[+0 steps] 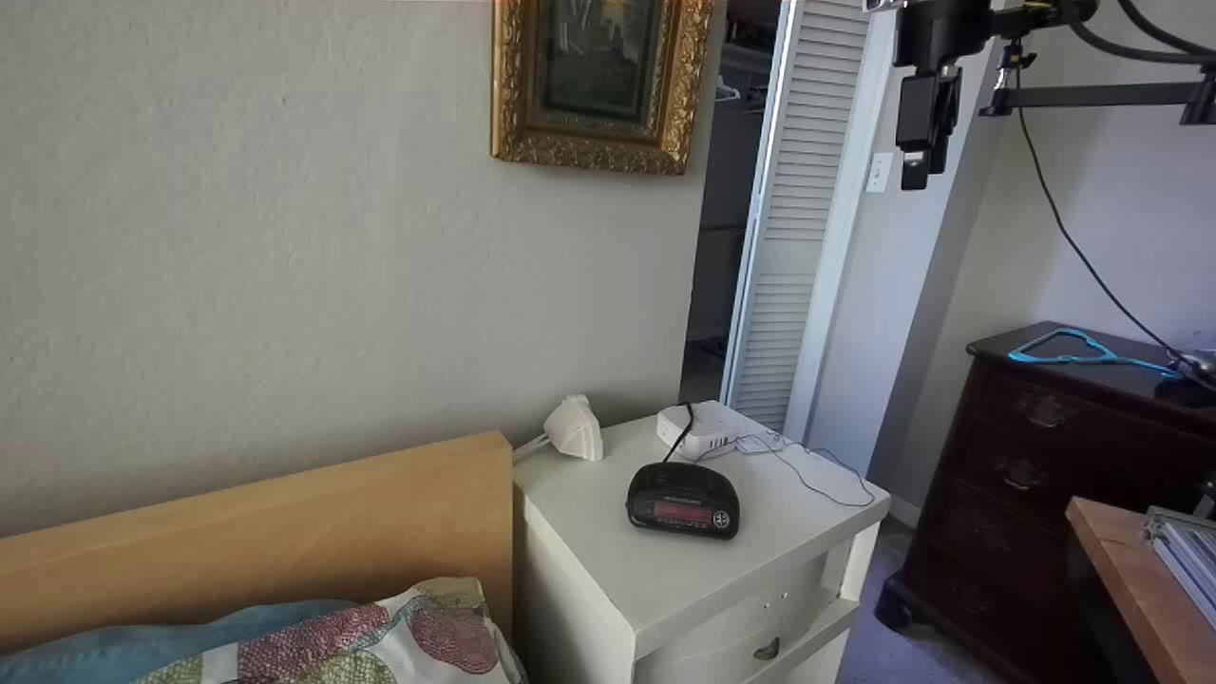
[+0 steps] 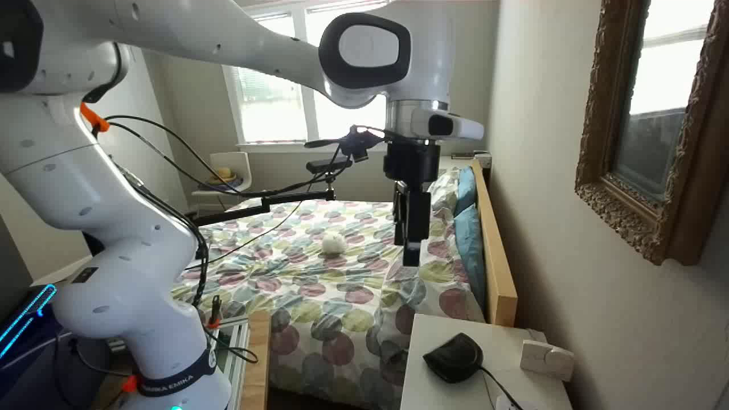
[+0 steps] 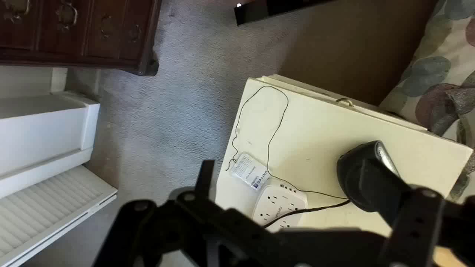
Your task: Move the paper to the left
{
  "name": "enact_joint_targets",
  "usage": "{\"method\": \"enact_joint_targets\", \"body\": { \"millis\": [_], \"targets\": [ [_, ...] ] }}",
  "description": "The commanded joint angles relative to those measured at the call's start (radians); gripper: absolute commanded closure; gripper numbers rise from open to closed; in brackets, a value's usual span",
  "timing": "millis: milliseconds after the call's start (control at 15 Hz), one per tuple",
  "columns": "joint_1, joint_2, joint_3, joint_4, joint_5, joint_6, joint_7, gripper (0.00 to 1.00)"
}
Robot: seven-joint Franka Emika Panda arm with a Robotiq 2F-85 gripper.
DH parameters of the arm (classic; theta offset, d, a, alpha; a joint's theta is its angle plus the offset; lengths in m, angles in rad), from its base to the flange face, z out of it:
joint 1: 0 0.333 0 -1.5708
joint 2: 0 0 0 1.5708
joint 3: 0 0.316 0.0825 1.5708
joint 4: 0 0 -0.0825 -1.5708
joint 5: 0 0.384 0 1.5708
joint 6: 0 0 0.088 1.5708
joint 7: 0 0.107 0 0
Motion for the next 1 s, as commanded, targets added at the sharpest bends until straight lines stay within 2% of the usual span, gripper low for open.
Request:
{"method": "enact_joint_targets", "body": {
  "millis": [0,400,600,933],
  "targets": [
    [0.022,0.001,-0.019,0.002,-0.005,-0.004,0.004,0.0],
    [0.022,0.001,-0.019,0.002,-0.005,-0.004,0.004,0.0],
    [0.02,0.024,-0.065,-0.02,-0.048,0.127,-0.144,0.0],
    [0.014,0.104,-0.195,-0.032,0.001,0.337,-0.542,0.0]
  ]
}}
